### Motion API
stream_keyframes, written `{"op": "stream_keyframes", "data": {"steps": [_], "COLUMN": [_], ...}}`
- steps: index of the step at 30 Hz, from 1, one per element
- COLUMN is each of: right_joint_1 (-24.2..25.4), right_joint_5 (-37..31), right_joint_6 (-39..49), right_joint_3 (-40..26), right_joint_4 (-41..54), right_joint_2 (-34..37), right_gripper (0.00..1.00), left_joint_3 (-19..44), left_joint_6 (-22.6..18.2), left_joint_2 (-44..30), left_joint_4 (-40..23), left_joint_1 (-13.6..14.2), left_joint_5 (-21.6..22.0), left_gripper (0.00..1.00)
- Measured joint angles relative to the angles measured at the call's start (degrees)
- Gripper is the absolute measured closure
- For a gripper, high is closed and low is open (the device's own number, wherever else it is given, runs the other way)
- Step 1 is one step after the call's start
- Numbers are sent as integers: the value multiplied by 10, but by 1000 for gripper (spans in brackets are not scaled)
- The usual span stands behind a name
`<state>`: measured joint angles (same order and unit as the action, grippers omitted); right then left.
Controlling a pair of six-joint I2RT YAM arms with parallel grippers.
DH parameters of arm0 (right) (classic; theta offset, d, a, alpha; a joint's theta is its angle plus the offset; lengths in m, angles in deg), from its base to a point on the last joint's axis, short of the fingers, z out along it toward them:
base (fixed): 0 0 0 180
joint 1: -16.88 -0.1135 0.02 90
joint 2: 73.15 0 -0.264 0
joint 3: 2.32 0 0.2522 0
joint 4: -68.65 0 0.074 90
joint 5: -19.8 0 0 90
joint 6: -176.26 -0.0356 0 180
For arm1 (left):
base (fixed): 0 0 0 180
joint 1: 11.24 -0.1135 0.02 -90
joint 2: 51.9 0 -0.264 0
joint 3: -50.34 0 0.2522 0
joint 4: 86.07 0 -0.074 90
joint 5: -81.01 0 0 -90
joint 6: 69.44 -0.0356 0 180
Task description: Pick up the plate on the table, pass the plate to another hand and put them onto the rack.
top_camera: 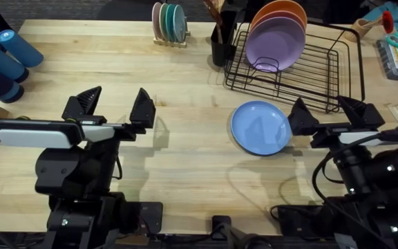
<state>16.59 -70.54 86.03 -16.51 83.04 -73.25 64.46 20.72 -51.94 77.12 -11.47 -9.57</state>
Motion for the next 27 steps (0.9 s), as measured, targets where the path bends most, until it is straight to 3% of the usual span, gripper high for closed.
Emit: {"op": "stream_keyframes", "data": {"steps": [19, 27], "right_joint_1": [0, 0], "right_joint_5": [-1, -5], "right_joint_6": [5, 7], "right_joint_3": [0, -74], "right_joint_4": [-2, 127], "right_joint_2": [0, 11], "right_gripper": [5, 5], "left_joint_3": [1, 97], "left_joint_6": [-2, -2], "left_joint_2": [-2, -44], "left_joint_4": [-17, -143], "left_joint_1": [0, 0], "left_joint_5": [0, 0], "left_gripper": [8, 8]}}
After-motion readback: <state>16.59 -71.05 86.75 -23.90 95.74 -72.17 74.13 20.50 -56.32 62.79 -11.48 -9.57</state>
